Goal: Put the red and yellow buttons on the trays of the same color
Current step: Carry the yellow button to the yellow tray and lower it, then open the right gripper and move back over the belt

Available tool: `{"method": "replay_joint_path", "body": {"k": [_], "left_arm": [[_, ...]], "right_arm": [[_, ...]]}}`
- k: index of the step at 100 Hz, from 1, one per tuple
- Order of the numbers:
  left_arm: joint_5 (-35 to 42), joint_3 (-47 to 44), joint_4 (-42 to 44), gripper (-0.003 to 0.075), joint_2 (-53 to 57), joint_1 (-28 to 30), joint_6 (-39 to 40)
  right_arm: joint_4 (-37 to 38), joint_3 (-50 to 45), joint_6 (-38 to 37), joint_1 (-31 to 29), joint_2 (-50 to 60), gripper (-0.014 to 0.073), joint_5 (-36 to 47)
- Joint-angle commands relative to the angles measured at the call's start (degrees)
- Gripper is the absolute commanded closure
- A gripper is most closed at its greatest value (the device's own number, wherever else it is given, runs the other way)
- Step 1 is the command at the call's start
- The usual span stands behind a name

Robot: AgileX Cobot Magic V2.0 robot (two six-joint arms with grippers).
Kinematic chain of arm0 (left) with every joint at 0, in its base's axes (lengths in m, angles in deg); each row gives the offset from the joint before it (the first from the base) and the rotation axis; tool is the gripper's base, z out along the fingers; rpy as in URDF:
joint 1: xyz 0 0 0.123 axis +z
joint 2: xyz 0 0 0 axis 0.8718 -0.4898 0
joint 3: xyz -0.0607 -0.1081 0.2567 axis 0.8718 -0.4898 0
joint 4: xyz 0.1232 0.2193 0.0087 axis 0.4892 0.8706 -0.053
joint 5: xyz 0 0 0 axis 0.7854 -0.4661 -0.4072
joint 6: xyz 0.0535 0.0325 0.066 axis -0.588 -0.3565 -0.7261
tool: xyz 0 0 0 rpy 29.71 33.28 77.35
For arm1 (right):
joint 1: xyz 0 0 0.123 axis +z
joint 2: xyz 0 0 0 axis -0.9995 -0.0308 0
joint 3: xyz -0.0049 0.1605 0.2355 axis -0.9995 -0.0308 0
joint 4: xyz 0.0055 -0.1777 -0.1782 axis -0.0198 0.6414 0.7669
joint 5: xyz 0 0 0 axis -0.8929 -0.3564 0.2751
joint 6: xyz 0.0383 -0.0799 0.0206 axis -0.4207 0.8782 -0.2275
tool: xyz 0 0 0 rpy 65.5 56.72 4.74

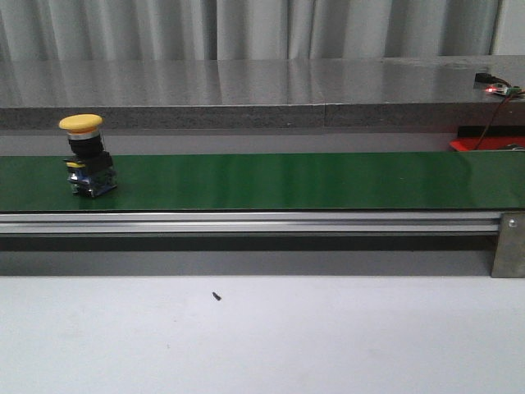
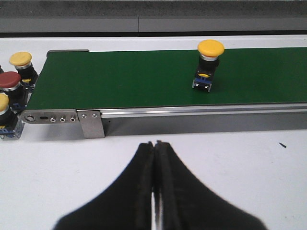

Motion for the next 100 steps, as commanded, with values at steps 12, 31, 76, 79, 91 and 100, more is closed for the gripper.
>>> {"method": "replay_joint_path", "body": {"k": [12,31,76,79,91,100], "left_arm": [[3.9,1.4,-0.6,0.074,-0.5,-0.3,0.4],[3.9,1.4,-0.6,0.074,-0.5,-0.3,0.4],[3.9,1.4,-0.6,0.074,-0.5,-0.3,0.4],[3.9,1.4,-0.6,0.074,-0.5,-0.3,0.4],[3.9,1.4,-0.6,0.074,-0.5,-0.3,0.4],[3.9,1.4,-0.6,0.074,-0.5,-0.3,0.4]], "right_arm": [[-1.0,-3.1,0.0,-0.4,2.8,0.0476,10.7],[-1.3,-5.8,0.0,-0.4,1.5,0.047,14.0],[-1.4,-5.9,0.0,-0.4,0.9,0.0129,14.6],[-1.4,-5.9,0.0,-0.4,0.9,0.0116,14.6],[-1.4,-5.9,0.0,-0.4,0.9,0.0101,14.6],[-1.5,-5.9,0.0,-0.4,1.7,0.0101,14.7]]}}
